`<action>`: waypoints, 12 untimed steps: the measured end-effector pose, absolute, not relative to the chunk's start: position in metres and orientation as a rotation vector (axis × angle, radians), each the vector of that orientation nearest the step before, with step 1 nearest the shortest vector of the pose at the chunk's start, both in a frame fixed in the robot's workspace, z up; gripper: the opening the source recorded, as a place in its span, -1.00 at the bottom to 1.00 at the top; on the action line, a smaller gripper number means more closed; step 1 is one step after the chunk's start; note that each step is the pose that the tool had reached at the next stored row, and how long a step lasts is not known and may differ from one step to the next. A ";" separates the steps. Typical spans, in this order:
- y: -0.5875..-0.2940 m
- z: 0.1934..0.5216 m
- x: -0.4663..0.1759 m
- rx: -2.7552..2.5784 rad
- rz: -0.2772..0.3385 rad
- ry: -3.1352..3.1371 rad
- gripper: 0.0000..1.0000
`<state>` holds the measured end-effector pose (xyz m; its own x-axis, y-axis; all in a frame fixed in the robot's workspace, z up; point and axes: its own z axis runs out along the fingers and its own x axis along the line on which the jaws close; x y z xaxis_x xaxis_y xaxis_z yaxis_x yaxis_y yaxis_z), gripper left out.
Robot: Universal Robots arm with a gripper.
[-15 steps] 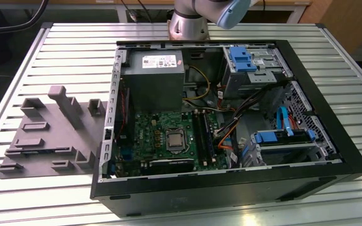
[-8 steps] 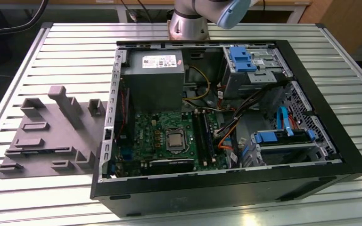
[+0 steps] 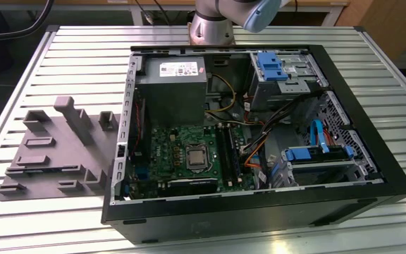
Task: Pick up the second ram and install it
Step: 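Reach for the second ram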
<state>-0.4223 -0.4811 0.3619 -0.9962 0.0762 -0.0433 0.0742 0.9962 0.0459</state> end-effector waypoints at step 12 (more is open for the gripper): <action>-0.483 0.361 -0.424 0.117 0.069 3.093 -0.79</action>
<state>-0.4235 -0.4827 0.3606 -0.9961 0.0762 -0.0434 0.0742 0.9962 0.0460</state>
